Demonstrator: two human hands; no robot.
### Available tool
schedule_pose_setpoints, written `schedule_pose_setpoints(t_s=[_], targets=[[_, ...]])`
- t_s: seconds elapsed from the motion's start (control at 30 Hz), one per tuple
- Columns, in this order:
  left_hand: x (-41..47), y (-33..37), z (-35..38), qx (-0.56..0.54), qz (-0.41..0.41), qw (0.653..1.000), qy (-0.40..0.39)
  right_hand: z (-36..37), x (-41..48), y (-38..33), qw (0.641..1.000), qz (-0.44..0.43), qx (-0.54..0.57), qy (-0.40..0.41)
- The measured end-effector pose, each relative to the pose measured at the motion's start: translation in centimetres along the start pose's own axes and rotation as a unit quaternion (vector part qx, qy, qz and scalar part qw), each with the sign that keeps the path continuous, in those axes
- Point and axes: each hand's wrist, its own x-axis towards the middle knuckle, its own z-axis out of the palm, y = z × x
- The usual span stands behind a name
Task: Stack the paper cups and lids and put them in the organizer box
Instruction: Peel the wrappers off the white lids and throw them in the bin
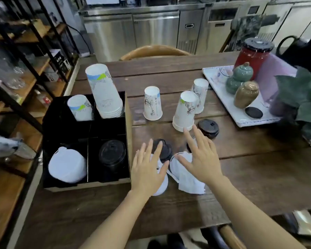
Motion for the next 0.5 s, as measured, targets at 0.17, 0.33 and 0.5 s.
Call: schedule_pose_setpoints(t_s=[0.17, 0.33, 0.5], targets=[[-1.6, -0.5, 1.7, 0.046, 0.031, 0.995, -0.086, 2.9, -3.1, 1.3, 0.995, 0.014, -0.001, -0.102], [-1.9, -0.4, 1.9, 0.019, 0.048, 0.991, -0.122, 3.6, -4.3, 2.3, 0.975, 0.015, 0.005, -0.223], [-1.7, 0.4, 2.0, -0.078, 0.004, 0.994, -0.074, 4.4, -4.9, 3.3, 0.989, -0.018, 0.003, -0.148]])
